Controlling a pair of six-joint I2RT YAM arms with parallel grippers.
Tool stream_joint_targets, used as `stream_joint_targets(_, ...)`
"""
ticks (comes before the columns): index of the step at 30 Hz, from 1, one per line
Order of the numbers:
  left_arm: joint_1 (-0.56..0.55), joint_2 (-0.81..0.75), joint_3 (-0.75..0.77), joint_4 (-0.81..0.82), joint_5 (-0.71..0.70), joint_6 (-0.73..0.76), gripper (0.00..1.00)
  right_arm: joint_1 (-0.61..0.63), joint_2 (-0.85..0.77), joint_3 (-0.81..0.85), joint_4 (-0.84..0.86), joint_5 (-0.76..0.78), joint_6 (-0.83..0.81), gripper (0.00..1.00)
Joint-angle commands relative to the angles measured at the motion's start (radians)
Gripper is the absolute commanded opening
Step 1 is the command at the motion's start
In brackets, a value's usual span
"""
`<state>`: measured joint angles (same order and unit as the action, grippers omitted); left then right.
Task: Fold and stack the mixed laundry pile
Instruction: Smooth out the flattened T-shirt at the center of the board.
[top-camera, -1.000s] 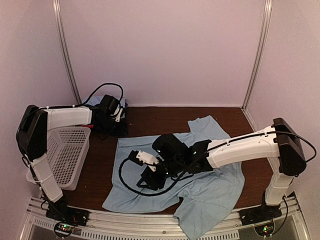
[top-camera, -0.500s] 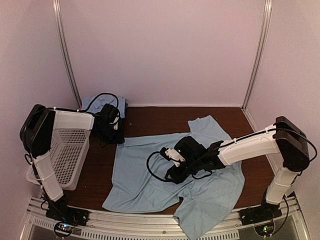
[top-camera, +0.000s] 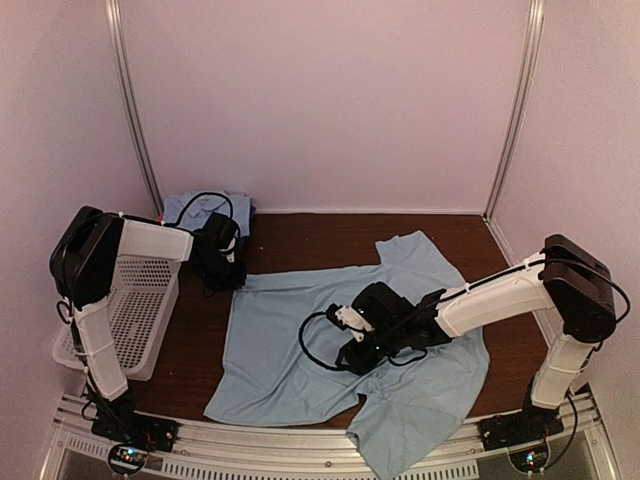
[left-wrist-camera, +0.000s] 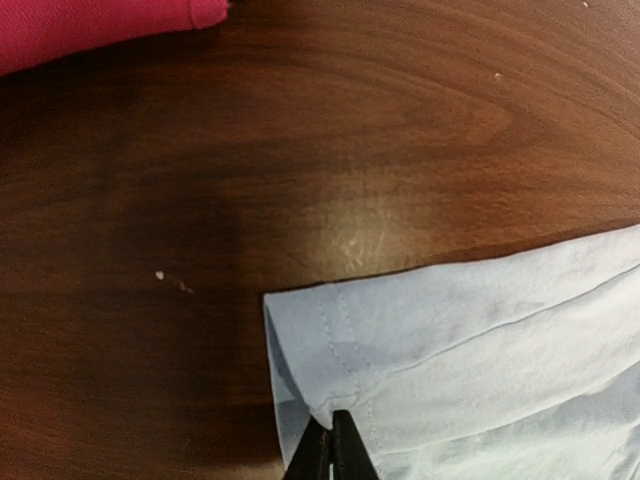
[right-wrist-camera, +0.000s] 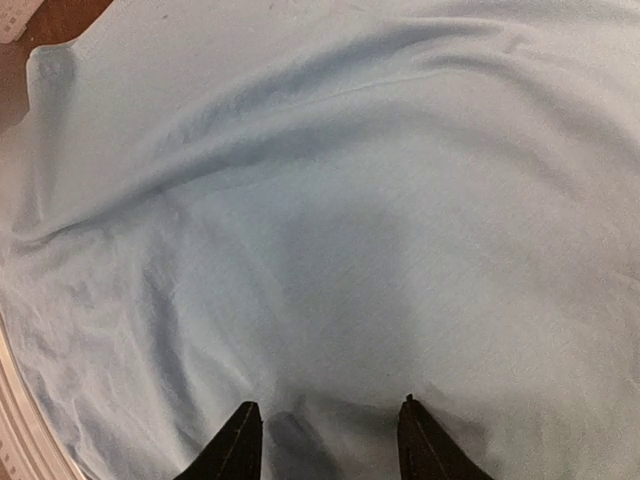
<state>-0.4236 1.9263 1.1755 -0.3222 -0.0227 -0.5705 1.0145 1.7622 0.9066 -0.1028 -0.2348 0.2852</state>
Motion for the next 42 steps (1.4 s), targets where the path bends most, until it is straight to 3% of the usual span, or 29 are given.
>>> stream_joint_targets(1,0.024,0.014,0.089,0.046,-0.023,0.019,0.0,0.004,0.014,-0.05,0.004,-0.011,0.02,0.46)
stream_joint_targets(12,0.101,0.146,0.34,0.065,-0.018,0.032,0.0,0.004,0.029,-0.075,0.028,-0.06,0.031,0.43)
stream_joint_targets(16,0.103,0.172,0.424,-0.002,0.022,0.084,0.26,0.004,-0.01,-0.041,0.001,-0.102,0.018,0.48)
stream_joint_targets(20,0.1,0.053,0.314,0.04,0.015,0.11,0.45,-0.028,-0.149,0.034,-0.066,-0.104,-0.01,0.54)
stream_joint_targets(23,0.083,-0.024,0.257,0.047,0.02,0.172,0.55,-0.151,-0.242,0.079,-0.091,-0.09,-0.026,0.57)
stream_joint_targets(31,-0.011,0.101,0.349,-0.009,0.119,0.297,0.57,-0.501,-0.147,0.227,-0.121,0.098,-0.073,0.53)
stream_joint_targets(36,-0.07,0.192,0.443,-0.095,0.041,0.331,0.55,-0.613,-0.008,0.34,-0.134,0.2,-0.097,0.48)
stream_joint_targets(42,-0.076,0.232,0.439,-0.119,-0.009,0.332,0.53,-0.683,0.196,0.453,-0.148,0.222,-0.129,0.44)
